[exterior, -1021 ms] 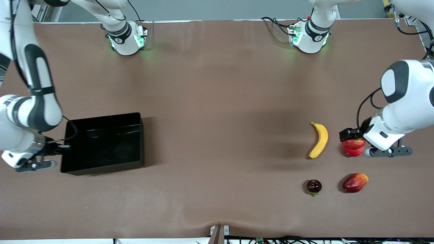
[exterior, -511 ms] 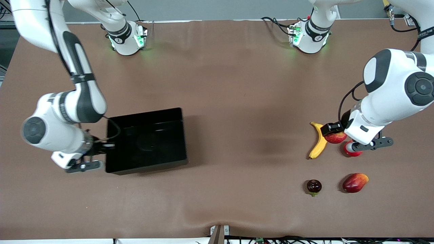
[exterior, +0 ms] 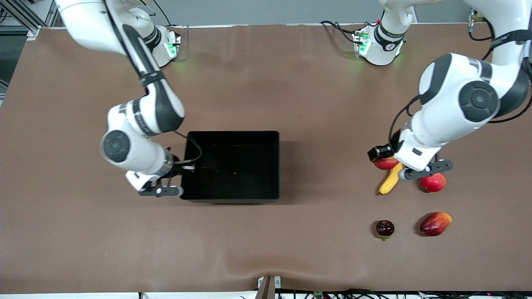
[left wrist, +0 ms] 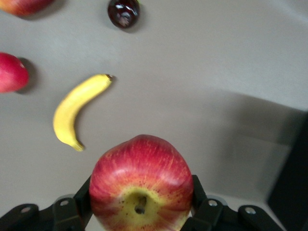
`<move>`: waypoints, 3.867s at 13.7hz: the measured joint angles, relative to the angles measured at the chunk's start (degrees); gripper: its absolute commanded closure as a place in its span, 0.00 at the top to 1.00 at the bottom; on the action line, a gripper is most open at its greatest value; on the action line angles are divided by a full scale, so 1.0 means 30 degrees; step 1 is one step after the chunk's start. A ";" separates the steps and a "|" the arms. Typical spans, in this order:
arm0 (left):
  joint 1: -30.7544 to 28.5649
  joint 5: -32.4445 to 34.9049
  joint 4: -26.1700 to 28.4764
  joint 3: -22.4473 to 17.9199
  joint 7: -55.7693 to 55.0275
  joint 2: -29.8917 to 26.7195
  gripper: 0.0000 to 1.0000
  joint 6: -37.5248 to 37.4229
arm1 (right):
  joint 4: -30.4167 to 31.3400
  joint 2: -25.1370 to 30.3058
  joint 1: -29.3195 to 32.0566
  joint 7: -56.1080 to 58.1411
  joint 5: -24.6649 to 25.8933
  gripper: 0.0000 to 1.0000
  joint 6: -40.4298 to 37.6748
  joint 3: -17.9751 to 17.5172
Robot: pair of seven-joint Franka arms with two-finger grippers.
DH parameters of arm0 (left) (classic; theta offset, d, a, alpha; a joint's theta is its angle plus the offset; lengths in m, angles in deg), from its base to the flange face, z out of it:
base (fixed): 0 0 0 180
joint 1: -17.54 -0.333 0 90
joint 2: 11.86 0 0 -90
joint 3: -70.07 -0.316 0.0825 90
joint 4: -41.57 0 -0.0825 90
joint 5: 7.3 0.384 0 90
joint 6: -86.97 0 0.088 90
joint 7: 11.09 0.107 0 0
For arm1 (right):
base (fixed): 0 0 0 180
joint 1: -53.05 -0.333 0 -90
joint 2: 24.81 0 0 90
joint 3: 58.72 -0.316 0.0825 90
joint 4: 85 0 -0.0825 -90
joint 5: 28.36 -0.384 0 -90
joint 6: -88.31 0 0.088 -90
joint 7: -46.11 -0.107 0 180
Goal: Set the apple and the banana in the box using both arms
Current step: 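Push the box with the right gripper while the left gripper carries the apple, then open the left gripper over the box while the right gripper retracts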
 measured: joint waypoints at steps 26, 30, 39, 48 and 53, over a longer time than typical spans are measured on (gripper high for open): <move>0.4054 0.2567 0.7314 0.2009 -1.2800 0.3003 0.00 0.6510 | 0.0003 0.3734 0.1225 0.2154 -0.0039 1.00 -0.2737 0.0882; 0.4094 0.3283 0.8606 0.2001 -1.2849 0.3021 0.00 0.8149 | 0.0111 0.5608 0.4788 0.5830 0.0084 1.00 -0.5560 0.0899; 0.4072 0.5819 0.8670 0.1987 -1.4662 0.4096 1.00 0.9253 | -0.0078 1.0049 0.7461 0.6222 0.2673 1.00 -1.0106 0.0427; 0.3937 0.5841 0.5427 0.1969 -1.5069 0.3239 1.00 0.6144 | -0.1493 1.0141 0.7689 0.6200 0.2736 1.00 -1.2651 0.0321; 0.2993 0.5894 0.2112 0.1911 -1.1921 0.2623 1.00 0.2137 | -0.1763 1.0135 0.7810 0.6198 0.2746 1.00 -1.2424 0.0289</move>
